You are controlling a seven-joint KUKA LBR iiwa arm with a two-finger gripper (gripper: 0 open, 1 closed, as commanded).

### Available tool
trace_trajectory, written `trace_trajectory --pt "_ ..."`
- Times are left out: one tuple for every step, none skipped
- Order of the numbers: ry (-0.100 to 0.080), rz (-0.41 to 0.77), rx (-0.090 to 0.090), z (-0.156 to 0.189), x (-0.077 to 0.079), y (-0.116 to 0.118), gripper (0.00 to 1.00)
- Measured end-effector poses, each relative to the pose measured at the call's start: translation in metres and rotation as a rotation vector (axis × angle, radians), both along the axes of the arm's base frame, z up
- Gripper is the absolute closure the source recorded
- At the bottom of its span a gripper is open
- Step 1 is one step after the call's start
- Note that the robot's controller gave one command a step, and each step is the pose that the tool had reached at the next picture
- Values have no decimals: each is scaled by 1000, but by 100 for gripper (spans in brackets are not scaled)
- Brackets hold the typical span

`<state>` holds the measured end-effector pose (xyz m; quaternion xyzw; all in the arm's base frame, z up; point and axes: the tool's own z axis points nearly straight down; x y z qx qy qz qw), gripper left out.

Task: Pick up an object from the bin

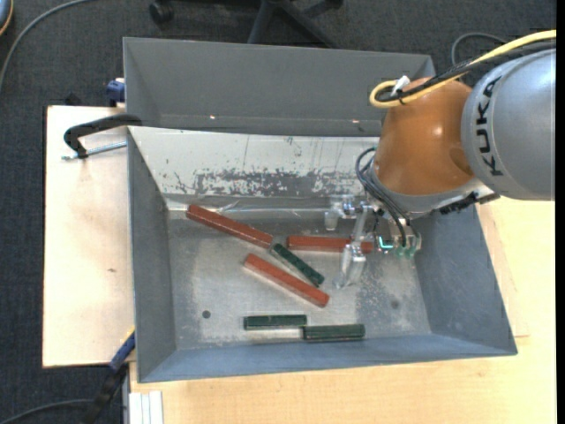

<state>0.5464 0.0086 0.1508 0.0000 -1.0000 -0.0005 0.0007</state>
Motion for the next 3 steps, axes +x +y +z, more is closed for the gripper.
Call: trace_trajectory --pt "-1 0 0 0 0 0 0" --pt "-13 10 -1 -44 53 -32 0" --pt "-8 25 0 -52 59 -37 0"
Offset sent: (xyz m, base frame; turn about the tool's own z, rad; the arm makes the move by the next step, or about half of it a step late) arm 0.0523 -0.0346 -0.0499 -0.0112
